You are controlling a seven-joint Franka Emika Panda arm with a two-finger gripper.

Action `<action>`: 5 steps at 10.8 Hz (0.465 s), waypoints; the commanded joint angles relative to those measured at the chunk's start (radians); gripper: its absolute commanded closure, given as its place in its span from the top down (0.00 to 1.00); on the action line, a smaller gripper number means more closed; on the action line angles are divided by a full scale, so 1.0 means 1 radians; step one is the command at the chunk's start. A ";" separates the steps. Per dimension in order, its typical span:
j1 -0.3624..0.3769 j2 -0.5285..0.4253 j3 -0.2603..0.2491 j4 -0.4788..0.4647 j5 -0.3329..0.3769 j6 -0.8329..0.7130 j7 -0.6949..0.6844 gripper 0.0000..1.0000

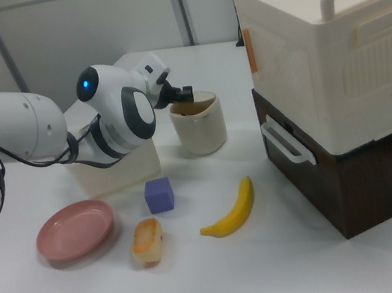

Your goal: Close the trash can

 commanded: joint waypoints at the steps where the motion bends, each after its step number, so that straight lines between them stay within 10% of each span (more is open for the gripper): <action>1: -0.004 0.042 -0.001 0.018 -0.057 0.045 0.008 0.00; 5: -0.011 0.054 -0.001 0.015 -0.075 0.073 0.004 0.00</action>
